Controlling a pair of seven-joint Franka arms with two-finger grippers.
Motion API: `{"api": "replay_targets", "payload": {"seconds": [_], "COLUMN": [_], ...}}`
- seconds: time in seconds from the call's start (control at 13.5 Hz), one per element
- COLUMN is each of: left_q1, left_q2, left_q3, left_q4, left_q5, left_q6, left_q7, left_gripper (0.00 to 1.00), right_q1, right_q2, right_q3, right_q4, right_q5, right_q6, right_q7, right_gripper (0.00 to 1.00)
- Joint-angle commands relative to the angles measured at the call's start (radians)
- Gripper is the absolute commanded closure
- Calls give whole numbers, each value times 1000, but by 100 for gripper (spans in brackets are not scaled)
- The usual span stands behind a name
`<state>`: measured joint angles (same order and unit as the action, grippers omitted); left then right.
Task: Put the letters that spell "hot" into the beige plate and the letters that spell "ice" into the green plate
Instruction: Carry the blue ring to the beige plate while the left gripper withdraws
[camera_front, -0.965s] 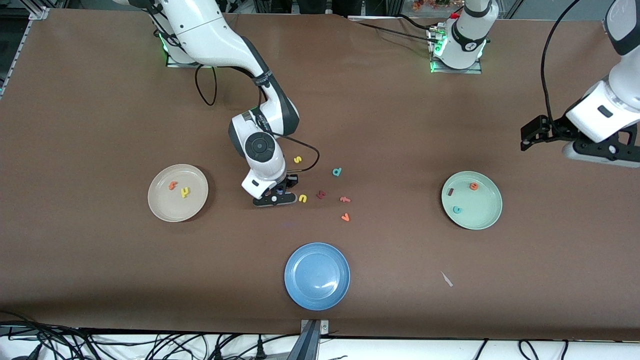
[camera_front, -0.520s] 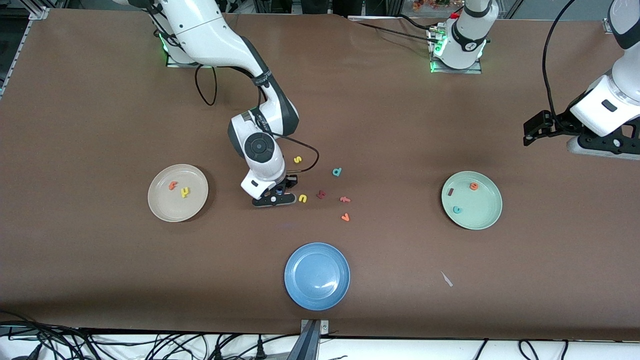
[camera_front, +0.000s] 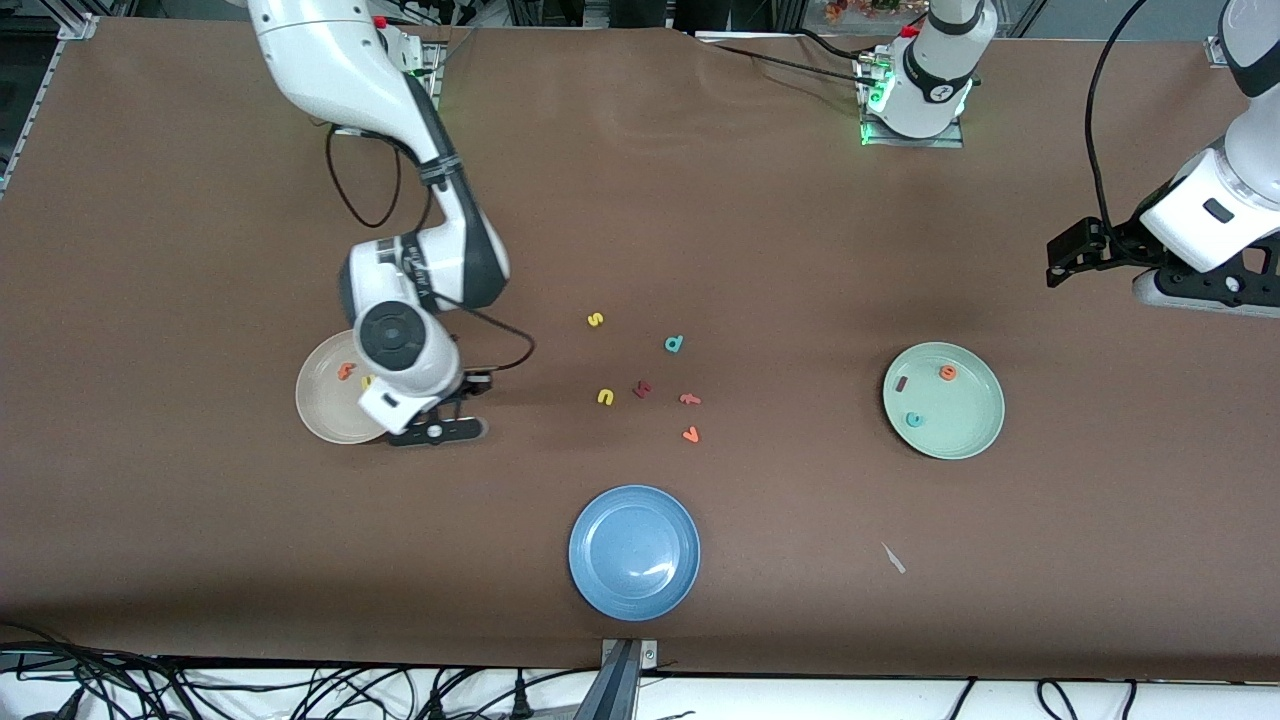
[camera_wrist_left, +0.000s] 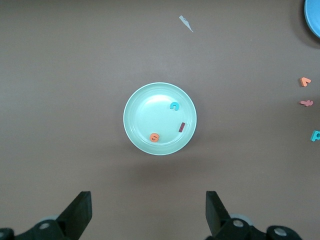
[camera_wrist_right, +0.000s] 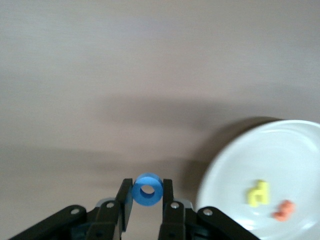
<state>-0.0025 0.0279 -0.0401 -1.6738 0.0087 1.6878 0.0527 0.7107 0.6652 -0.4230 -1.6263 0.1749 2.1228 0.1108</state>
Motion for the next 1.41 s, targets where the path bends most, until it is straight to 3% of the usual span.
{"api": "replay_targets", "payload": {"seconds": [0.0, 0.15, 0.37, 0.45, 0.52, 1.11, 1.34], "left_q1": [-1, -1, -4, -5, -8, -22, -14], "left_q2": [18, 24, 23, 26, 24, 26, 24], "left_q3": [9, 9, 3, 2, 2, -14, -9], "left_q4": [31, 34, 36, 36, 36, 106, 109], "left_q5": [-27, -27, -27, -27, -27, -16, -15], "left_q6": [-23, -25, -75, -80, -95, -169, -168], "left_q7": [-2, -1, 9, 9, 13, 12, 12], "left_gripper": [0, 0, 0, 0, 0, 0, 0], "right_q1": [10, 10, 7, 7, 9, 12, 10], "right_q2": [-103, -142, -147, -148, -147, -145, -147], "right_q3": [-68, -108, -129, -129, -128, -120, -123], "right_q4": [-208, -295, -337, -342, -340, -225, -219], "right_q5": [0, 3, 3, 18, 62, 81, 141], "right_q6": [127, 187, 192, 183, 178, 65, 60], "right_q7": [-132, -207, -229, -211, -170, -160, -160], "right_gripper": [100, 100, 100, 72, 1, 0, 0]}}
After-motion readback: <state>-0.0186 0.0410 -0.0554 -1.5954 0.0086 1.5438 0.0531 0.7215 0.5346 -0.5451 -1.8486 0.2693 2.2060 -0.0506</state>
